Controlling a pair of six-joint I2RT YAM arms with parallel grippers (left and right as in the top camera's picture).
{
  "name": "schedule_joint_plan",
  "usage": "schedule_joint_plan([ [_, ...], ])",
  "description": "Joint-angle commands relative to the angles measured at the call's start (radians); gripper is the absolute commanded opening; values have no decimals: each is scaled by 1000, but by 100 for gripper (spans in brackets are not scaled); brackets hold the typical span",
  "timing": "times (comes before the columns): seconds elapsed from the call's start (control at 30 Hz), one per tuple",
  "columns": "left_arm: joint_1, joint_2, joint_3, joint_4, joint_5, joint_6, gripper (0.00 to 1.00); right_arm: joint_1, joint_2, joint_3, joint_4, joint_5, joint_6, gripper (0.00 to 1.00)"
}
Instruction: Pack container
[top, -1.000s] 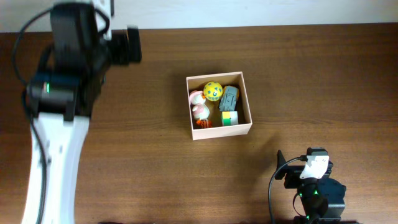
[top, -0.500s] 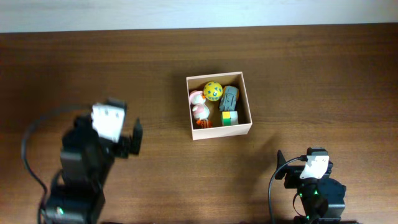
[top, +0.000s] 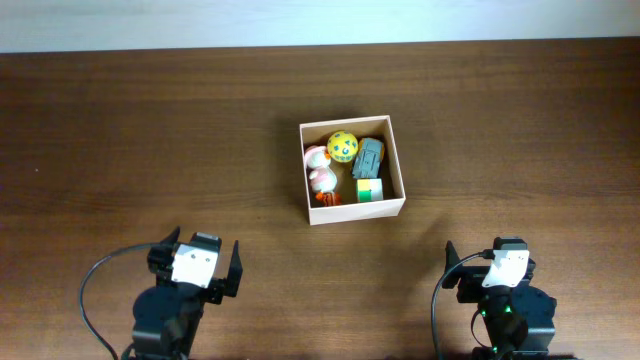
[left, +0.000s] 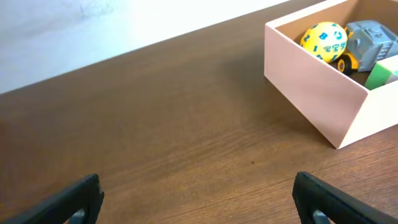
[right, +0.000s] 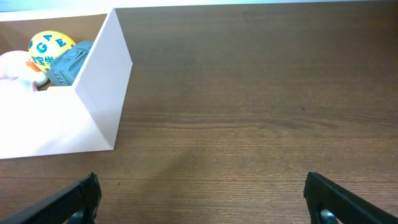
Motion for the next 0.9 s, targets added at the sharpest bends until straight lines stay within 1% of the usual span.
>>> schedule_joint_plan([
  [0.0, -5, -72, -50, 7, 17, 12, 99, -6, -11, -8, 3, -6, -7, 99],
  [0.37, -5, -212, -151, 8, 29, 12, 99, -6, -11, -8, 3, -6, -7, 99],
  [0.87, -5, -212, -153, 11, 25, 12, 99, -6, -11, -8, 3, -6, -7, 99],
])
